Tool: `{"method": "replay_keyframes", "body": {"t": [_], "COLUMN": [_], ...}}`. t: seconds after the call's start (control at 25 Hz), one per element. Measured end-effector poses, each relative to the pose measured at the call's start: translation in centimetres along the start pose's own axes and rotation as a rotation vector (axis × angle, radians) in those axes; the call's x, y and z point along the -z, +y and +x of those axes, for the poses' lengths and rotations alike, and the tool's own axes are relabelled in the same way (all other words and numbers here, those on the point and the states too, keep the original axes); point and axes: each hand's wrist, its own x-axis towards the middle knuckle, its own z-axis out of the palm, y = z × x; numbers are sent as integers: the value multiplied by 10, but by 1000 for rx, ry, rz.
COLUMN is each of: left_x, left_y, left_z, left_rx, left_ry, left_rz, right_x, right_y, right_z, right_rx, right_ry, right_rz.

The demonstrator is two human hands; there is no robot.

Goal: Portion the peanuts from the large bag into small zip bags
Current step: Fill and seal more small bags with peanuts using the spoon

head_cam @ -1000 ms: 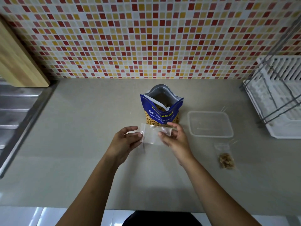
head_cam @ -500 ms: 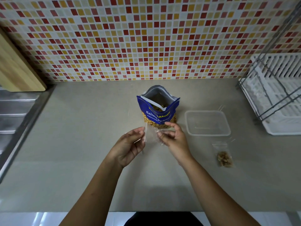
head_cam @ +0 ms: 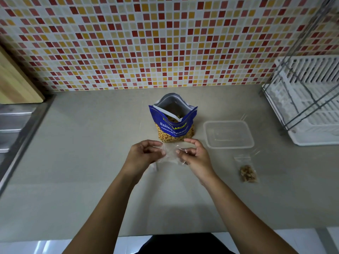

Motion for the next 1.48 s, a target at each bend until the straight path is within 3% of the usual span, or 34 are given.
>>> {"method": "replay_keyframes", "body": {"t": [0.28, 0.6, 0.88, 1.08, 1.28, 1.48], "left_x": [-14, -3, -8, -13, -10, -10], "left_y": [0, 4, 8, 9, 13, 4], "left_z": [-3, 1, 4, 5, 8, 10], "left_rx": [146, 97, 161, 191, 124, -89], "left_ry": [-133, -61, -126, -145, -126, 68], "left_rz": [-553, -242, -399, -446, -278, 215], "right_x": [-3, 13, 16, 16, 23, 20], "right_y": [-4, -7, -18, -18, -22, -25], "right_z": [2, 6, 7, 12, 8, 5], "right_rx": [13, -41, -123, -106, -146, -96], "right_ry": [-53, -22, -87, -68, -48, -8], "right_rz": [27, 105, 287, 147, 231, 194]}}
